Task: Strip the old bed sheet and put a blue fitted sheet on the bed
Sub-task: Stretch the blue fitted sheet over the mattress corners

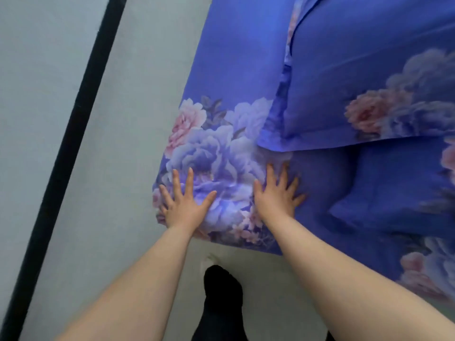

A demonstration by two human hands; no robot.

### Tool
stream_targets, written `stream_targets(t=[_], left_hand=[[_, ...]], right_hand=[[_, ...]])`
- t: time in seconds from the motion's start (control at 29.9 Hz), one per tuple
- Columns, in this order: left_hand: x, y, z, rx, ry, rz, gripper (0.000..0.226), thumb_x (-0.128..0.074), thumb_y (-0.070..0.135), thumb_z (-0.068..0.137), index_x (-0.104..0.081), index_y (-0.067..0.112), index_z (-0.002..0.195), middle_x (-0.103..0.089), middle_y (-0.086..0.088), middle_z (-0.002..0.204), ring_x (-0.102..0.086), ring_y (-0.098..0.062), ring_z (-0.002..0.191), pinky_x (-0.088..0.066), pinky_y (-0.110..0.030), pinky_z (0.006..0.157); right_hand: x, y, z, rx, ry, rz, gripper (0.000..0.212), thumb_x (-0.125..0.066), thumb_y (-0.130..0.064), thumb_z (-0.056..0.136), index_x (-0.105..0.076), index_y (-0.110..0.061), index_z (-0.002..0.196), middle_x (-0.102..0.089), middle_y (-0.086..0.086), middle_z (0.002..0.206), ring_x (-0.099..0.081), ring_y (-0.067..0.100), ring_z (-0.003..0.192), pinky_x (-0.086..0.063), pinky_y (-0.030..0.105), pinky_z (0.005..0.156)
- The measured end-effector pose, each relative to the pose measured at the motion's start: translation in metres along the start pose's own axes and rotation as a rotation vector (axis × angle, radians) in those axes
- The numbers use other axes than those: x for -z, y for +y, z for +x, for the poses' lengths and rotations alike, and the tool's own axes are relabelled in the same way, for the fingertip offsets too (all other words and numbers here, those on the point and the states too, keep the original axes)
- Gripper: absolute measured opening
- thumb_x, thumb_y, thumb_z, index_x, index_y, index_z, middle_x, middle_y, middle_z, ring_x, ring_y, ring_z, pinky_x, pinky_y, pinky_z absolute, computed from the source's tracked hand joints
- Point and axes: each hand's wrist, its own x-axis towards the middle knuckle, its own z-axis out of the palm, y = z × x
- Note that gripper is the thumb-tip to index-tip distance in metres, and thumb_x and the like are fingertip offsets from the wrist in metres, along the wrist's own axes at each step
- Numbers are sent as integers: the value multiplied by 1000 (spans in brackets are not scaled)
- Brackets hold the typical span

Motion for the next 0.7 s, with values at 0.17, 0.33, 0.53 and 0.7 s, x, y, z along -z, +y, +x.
stream_targets(t=[0.17, 0.33, 0.53, 0.7], left_hand=[[24, -64, 45, -87, -119, -243, 100, -61, 52, 83, 7, 26, 151, 3, -10, 160, -11, -29, 146, -18, -42, 116], [53, -99, 87, 25, -527, -586, 137, -80, 69, 36, -19, 19, 148, -40, 4, 144, -45, -11, 128, -35, -30, 110], [120, -73, 149, -227, -687, -270, 84, -76, 25, 79, -25, 15, 145, -42, 4, 139, -41, -11, 129, -31, -17, 100], [190, -29, 219, -301, -508, -55, 57, -49, 37, 96, -31, 16, 146, -45, -11, 143, -44, -22, 131, -35, -28, 102]], right_hand=[[-61, -116, -53, 595, -183, -20, 58, -17, -55, 89, -36, -41, 142, -19, -15, 157, -1, 21, 148, 1, 67, 110], [-25, -133, 13, 111, 412, 514, 56, -35, -39, 90, -47, -13, 139, -39, 8, 149, -31, 24, 141, -27, 51, 112], [6, -227, 74, 169, -127, 207, 49, -43, -36, 95, -35, -31, 144, -12, -10, 159, 0, 18, 147, 3, 49, 115], [36, -282, 89, 94, 108, 648, 38, -48, -18, 95, -54, -20, 133, -43, -2, 146, -29, 15, 141, -22, 31, 115]])
